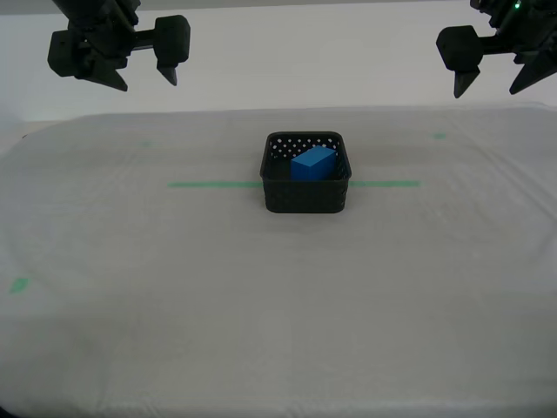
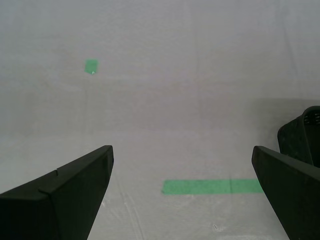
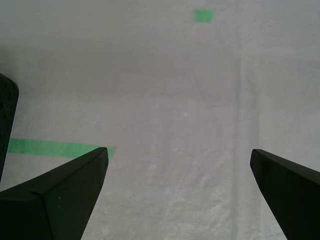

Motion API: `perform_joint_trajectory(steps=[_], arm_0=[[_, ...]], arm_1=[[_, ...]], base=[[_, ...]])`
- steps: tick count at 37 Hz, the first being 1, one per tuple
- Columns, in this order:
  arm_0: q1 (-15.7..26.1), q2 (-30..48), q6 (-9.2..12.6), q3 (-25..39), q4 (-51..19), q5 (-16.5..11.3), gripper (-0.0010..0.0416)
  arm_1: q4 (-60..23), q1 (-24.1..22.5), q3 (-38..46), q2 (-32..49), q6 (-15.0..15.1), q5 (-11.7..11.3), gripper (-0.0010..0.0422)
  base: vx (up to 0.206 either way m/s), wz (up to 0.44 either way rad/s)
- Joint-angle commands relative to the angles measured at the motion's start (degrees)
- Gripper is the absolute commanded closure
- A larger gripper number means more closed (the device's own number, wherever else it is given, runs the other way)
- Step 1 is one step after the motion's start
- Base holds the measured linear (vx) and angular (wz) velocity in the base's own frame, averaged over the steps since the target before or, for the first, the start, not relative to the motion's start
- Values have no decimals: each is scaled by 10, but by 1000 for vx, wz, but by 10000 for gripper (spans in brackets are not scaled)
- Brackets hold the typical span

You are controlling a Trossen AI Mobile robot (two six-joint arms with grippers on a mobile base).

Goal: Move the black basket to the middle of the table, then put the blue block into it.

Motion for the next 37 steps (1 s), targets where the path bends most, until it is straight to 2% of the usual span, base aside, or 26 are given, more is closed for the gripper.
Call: perform_joint_trajectory(steps=[1, 37], arm_0=[[0, 0, -1, 0, 1, 0, 7], [0, 0, -1, 0, 1, 0, 7]], arm_1=[[1, 0, 0, 0, 2, 2, 32], [1, 0, 0, 0, 2, 2, 32]], base=[[0, 0], [0, 0]])
